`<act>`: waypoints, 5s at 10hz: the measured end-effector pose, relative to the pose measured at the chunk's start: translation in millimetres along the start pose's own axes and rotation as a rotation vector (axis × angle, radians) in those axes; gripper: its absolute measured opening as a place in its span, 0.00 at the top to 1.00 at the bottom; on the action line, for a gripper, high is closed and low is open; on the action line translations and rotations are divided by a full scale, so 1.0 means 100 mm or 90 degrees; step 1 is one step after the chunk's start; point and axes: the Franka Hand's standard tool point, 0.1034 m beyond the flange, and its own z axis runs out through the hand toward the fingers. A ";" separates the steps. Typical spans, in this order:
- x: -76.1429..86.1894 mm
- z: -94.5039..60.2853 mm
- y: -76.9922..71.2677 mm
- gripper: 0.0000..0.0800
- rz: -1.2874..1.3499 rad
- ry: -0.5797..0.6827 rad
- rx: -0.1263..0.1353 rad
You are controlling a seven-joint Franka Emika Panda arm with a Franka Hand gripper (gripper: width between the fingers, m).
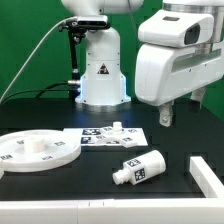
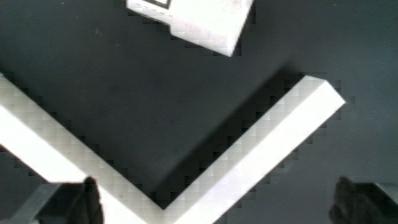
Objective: Assemble round table
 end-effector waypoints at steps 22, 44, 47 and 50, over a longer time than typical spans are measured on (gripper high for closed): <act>-0.57 0.74 0.17 0.19 -0.463 0.040 -0.072; -0.68 0.78 -0.33 0.61 0.148 0.058 -0.024; -0.69 0.78 -0.36 0.61 0.180 0.057 -0.021; -0.69 0.78 -0.36 0.61 0.180 0.057 -0.021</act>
Offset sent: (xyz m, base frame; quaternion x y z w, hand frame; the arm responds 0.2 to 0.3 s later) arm 0.0000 0.0000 0.0000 0.0000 0.0000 0.0000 1.0000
